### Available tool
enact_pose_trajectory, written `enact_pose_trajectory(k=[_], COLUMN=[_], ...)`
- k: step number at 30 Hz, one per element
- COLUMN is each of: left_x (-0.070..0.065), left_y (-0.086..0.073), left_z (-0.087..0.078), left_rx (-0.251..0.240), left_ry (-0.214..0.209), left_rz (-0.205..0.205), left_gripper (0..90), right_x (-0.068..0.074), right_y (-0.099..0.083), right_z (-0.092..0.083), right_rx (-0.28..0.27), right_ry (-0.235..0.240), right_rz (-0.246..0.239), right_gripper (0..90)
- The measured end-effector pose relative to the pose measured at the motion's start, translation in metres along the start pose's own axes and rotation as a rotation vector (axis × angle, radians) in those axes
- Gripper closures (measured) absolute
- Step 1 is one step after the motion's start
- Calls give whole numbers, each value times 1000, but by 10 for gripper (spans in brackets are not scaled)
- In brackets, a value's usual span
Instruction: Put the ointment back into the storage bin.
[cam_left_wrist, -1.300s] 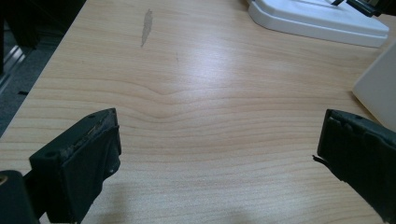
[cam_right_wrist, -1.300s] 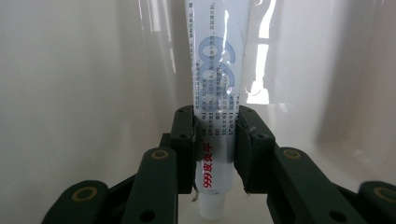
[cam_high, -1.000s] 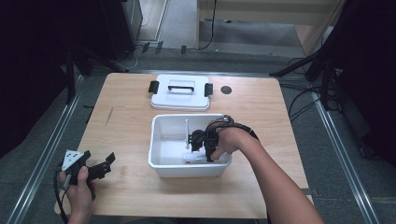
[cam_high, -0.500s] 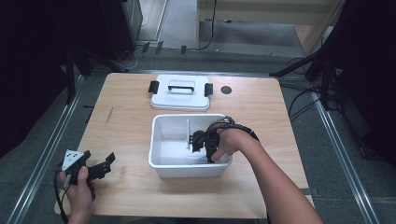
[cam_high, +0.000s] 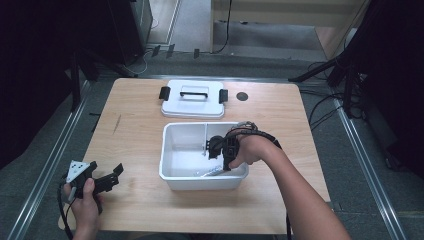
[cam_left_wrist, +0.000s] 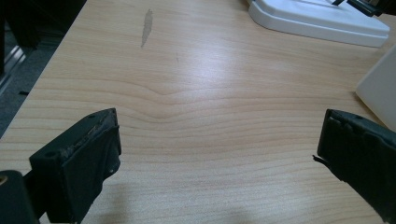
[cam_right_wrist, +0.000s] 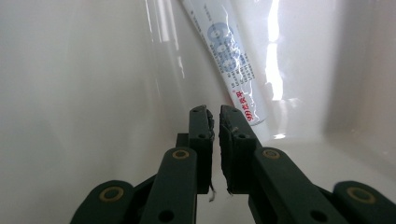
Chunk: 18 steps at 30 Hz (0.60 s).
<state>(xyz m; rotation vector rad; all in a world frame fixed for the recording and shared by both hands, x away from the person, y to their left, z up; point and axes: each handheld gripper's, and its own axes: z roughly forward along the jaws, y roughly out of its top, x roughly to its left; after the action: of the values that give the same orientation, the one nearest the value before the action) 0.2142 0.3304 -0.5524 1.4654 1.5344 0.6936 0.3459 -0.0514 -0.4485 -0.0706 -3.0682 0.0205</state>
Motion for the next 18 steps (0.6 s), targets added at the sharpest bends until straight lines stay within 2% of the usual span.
enact_pose_trajectory(k=[5,10,15,16,18], left_x=[0,0,0,0,0], left_y=[0,0,0,0,0], left_z=[0,0,0,0,0], left_rx=[0,-3,-3,-3,-2], left_ry=[1,1,2,2,1], left_rz=[0,0,1,1,2], left_gripper=[0,0,0,0,0], right_x=[2,4,7,6,6], right_y=[-5,-13,-26,-33,-36], right_z=[-21,-43,-66,-73,-76], right_rx=[-64,-99,-138,-159,-167], right_ry=[-15,-32,-58,-65,-69], right_rz=[10,25,43,46,51], right_gripper=[860,867,862,860,859])
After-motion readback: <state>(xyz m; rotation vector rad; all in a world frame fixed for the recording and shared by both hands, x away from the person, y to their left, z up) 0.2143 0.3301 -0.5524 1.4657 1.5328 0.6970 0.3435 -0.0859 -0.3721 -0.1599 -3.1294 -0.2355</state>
